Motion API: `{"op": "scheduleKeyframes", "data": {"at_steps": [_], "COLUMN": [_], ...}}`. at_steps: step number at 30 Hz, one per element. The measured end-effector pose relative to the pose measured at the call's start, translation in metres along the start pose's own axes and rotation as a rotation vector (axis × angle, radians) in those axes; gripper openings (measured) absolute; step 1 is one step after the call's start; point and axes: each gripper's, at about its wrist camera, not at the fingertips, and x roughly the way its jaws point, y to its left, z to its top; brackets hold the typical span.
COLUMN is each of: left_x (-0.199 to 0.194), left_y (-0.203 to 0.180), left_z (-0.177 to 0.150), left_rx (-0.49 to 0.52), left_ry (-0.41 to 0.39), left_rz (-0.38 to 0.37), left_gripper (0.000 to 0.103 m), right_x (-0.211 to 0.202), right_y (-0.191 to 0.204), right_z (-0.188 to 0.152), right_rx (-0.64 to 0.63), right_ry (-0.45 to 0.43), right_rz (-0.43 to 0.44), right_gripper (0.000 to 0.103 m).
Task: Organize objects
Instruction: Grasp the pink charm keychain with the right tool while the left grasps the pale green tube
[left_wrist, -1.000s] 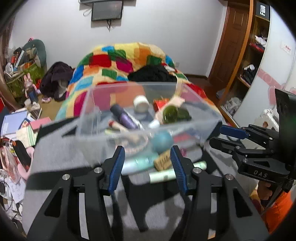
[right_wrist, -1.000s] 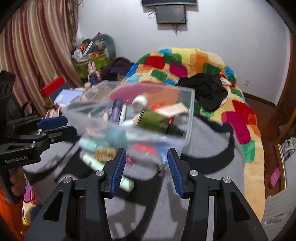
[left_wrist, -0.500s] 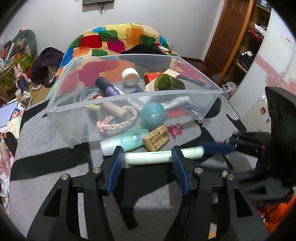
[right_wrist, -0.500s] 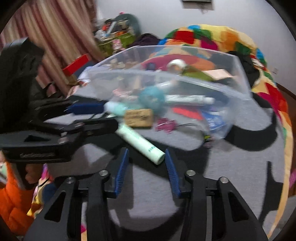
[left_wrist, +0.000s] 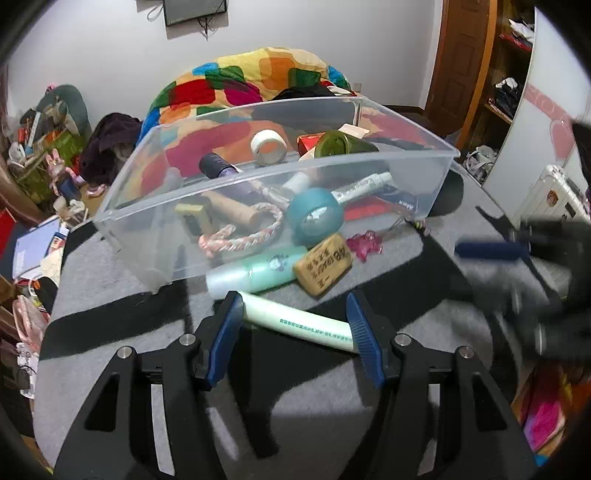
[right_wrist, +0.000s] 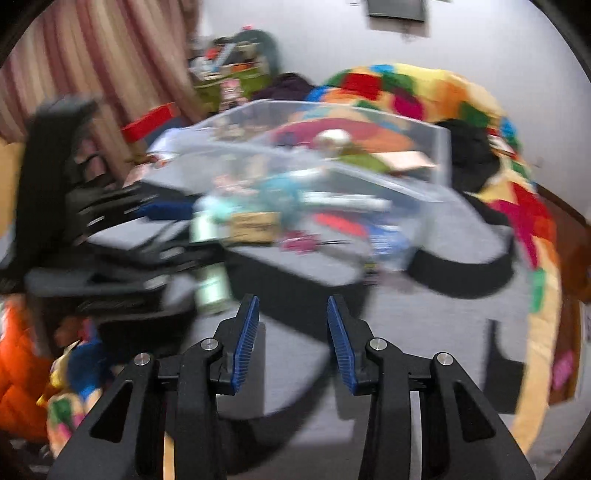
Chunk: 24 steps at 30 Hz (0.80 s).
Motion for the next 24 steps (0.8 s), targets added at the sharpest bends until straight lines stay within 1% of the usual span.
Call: {"op": "scheduleKeyframes", "data": {"at_steps": [4, 6, 9, 10, 13, 14, 15, 16, 17, 18, 21, 24], "left_x": [-0.008, -0.013, -0.020, -0.021, -0.018, -0.016, -0.014, -0.013, -0.012, -0.011, -0.010, -0.011], "left_y": [0.004, 0.008, 0.015, 0.017, 0.023, 0.024, 0.023, 0.022, 0.020, 0.019, 0.016, 0.015], "left_z": [-0.012, -0.017, -0.023, -0.025, -0.030, -0.031, -0.032, -0.031, -0.030, -0.029, -0.029, -0.034], "left_rx": [0.023, 0.021, 0.008, 0.000, -0.040, -0.053, -0.059, -0.060, -0.059, -0.064, -0.064, -0.061], "left_ry": [-0.005, -0.008, -0.009, -0.006, 0.028, 0.041, 0.045, 0.039, 0.037, 0.031, 0.019, 0.000], "left_rz": [0.031, 0.040, 0.043, 0.038, -0.022, -0.041, -0.050, -0.048, -0.046, -0.047, -0.034, -0.012], "left_gripper": [0.058, 0.058, 0.058, 0.058, 0.058, 0.058, 0.058, 0.058, 0.058, 0.058, 0.057, 0.048], "right_x": [0.012, 0.021, 0.028, 0.028, 0.032, 0.032, 0.031, 0.031, 0.031, 0.031, 0.030, 0.025], "right_y": [-0.023, -0.026, -0.024, -0.024, -0.025, -0.025, -0.024, -0.024, -0.024, -0.023, -0.021, -0.016], "right_z": [0.011, 0.016, 0.023, 0.024, 0.025, 0.025, 0.025, 0.024, 0.024, 0.024, 0.023, 0.017], "right_rx": [0.080, 0.085, 0.074, 0.075, 0.085, 0.086, 0.085, 0.085, 0.089, 0.092, 0.090, 0.079], "right_ry": [0.009, 0.027, 0.043, 0.043, 0.058, 0.057, 0.055, 0.055, 0.054, 0.054, 0.048, 0.041], "right_rz": [-0.089, -0.109, -0.162, -0.171, -0.182, -0.187, -0.193, -0.197, -0.194, -0.188, -0.181, -0.143], "right_gripper": [0.036, 0.036, 0.035, 0.035, 0.033, 0.030, 0.024, 0.020, 0.013, 0.010, 0.006, 0.005]}}
